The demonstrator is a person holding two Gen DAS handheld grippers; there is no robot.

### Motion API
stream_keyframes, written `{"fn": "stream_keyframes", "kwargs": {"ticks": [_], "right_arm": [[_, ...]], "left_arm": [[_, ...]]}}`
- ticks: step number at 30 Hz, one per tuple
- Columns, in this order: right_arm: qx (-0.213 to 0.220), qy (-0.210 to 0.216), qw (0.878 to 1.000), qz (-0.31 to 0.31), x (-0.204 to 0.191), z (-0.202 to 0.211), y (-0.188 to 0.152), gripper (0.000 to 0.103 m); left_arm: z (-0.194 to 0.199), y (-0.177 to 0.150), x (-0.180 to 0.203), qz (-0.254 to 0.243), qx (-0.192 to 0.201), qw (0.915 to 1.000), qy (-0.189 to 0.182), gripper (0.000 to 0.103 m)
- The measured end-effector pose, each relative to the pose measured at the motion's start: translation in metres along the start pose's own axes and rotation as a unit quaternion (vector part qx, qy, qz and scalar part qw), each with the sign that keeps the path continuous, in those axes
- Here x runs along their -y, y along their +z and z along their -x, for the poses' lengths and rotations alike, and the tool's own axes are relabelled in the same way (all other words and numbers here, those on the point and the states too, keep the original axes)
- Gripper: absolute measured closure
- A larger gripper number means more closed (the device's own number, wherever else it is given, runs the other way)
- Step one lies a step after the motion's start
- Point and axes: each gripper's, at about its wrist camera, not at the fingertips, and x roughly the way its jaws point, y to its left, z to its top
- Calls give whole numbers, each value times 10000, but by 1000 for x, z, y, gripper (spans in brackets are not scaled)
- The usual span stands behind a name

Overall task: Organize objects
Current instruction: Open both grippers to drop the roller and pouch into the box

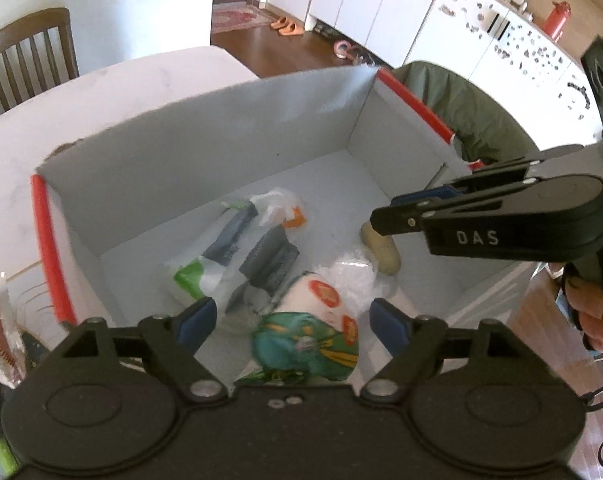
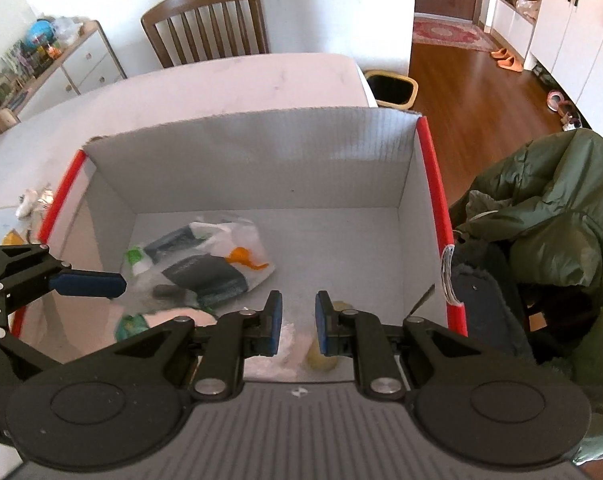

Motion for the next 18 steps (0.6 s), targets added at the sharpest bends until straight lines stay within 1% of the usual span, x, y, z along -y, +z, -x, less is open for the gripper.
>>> {"fn": "stream_keyframes", "kwargs": {"ticks": [11, 18], "right_arm": [[468, 142, 9988, 6, -23, 49, -9, 85], [703, 301, 9971, -32, -44, 77, -17, 84]], "left_arm": [[56, -13, -1, 116, 631, 9979, -16, 17], [100, -27, -14, 221, 1019, 9945, 42, 15]]}}
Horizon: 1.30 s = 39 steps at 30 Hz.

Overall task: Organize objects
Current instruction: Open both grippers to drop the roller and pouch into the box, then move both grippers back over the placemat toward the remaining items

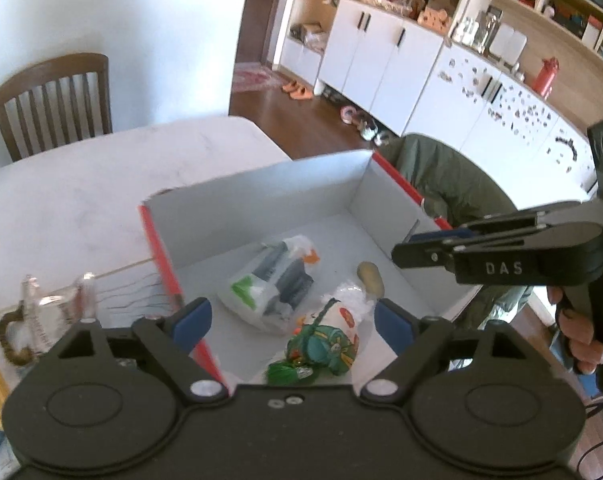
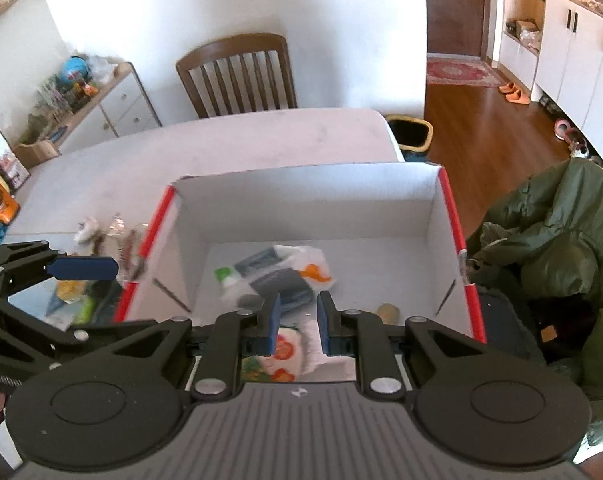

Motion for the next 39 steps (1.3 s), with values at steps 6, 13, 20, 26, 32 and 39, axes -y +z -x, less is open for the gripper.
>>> {"fn": "stream_keyframes", "kwargs": {"ticks": [6, 13, 20, 26, 32, 39], "right_arm": [[207, 146, 9997, 11, -27, 20, -4, 84], [385, 201, 9990, 32, -65, 33, -9, 76], [558, 286, 9980, 115, -105, 39, -12, 48], [498, 372, 9979, 160, -141, 30, -16, 42], [409, 420, 9978, 295, -177, 17, -23, 31], [206, 469, 9980, 383, -216, -8, -31, 29]], "left_arm": [[37, -8, -16, 21, 265, 9996, 83, 12], [78, -22, -45, 182, 465, 9985, 202, 5], [109, -36, -84, 374, 600, 9966, 413, 1], [124, -51, -118, 494, 610, 9947, 660, 1], [130, -67, -153, 585, 548, 9928, 895, 1], [128, -79, -193, 831, 695, 9873, 1159, 0]]}}
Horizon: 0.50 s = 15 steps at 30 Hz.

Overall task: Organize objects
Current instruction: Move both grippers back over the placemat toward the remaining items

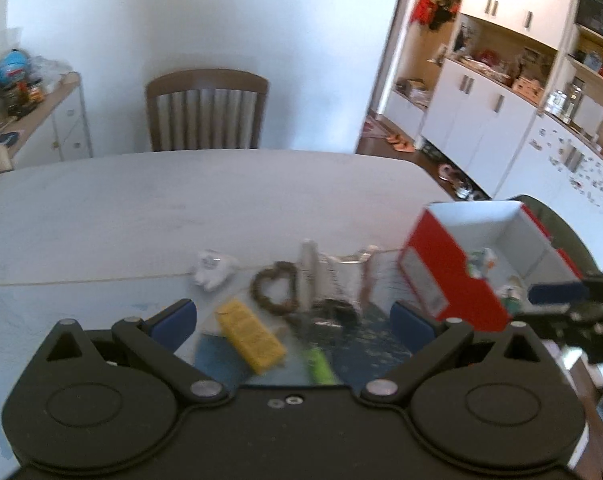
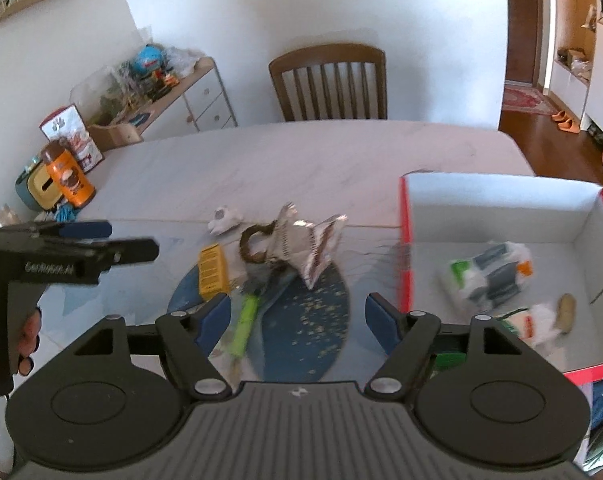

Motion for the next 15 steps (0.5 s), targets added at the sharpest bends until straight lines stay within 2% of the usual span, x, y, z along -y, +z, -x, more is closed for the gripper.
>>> {"fn": "stream_keyframes", "kwargs": {"ticks": [7, 15], "right_arm": [[-277, -92, 9996, 37, -29, -41, -11, 29], [-550, -158, 9983, 148, -52, -79, -20, 29]], "left_arm": [[-26, -1, -37, 319, -97, 9992, 215, 0], [-63, -8, -57, 606, -388, 9967, 377, 0]]}}
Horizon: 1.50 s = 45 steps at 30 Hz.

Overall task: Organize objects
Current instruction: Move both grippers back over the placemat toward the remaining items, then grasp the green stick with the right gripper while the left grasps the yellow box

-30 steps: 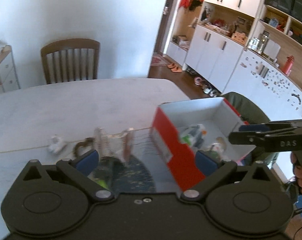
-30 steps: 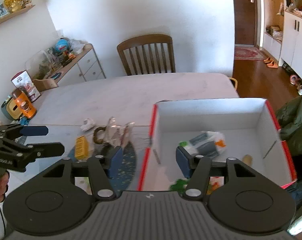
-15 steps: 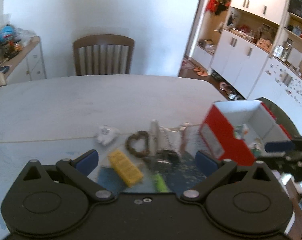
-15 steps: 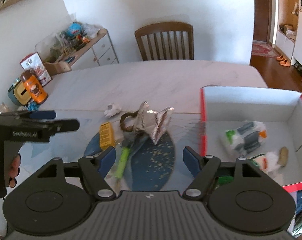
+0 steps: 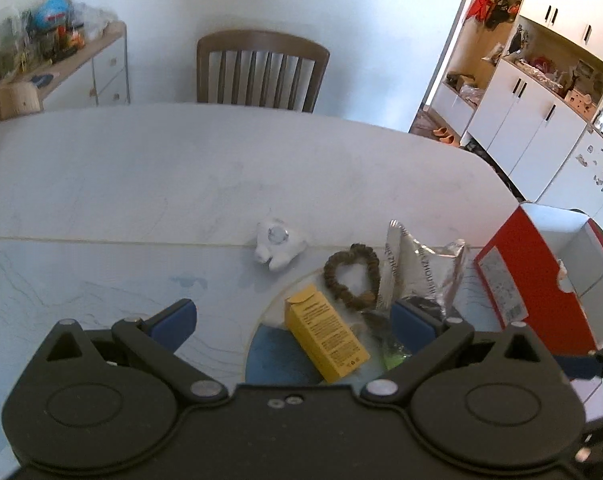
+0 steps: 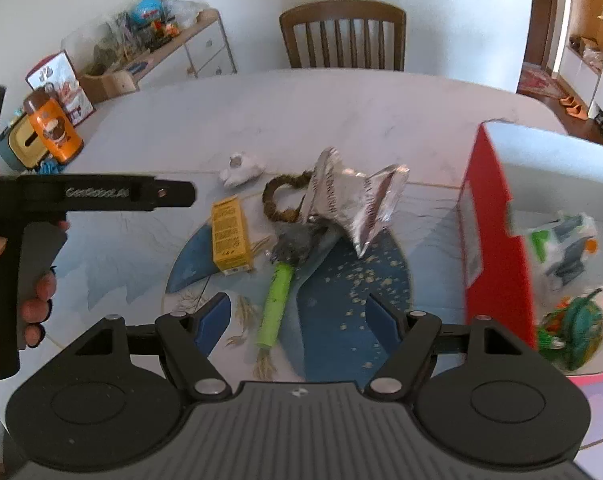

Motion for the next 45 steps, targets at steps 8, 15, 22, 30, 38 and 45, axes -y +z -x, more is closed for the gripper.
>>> {"fn": "stream_keyframes", "kwargs": {"ticks": [8, 15, 22, 30, 38, 45], "right_arm": [[-207, -41, 9997, 106, -15, -33, 0, 29], [-373, -153, 9990, 201, -23, -58, -4, 29], [-480, -217, 9980, 350, -29, -75, -6, 34], [-575, -243, 9968, 491, -33, -88, -6, 58], [-620, -268, 9965, 488, -37, -92, -3, 73], [-656, -254, 9967, 395, -36, -92, -2, 84]], "left_arm": [[-26, -2, 1, 15, -157, 9998, 105, 1], [-49, -3, 3, 63, -265, 9993, 247, 1], [-62, -7, 10, -39, -363, 9986, 375, 1], [-65, -18, 12, -103, -363, 9981, 480, 5], [-59, -27, 15, -74, -336, 9989, 326, 26], [-51, -27, 17, 11, -384, 9992, 106, 53]]}}
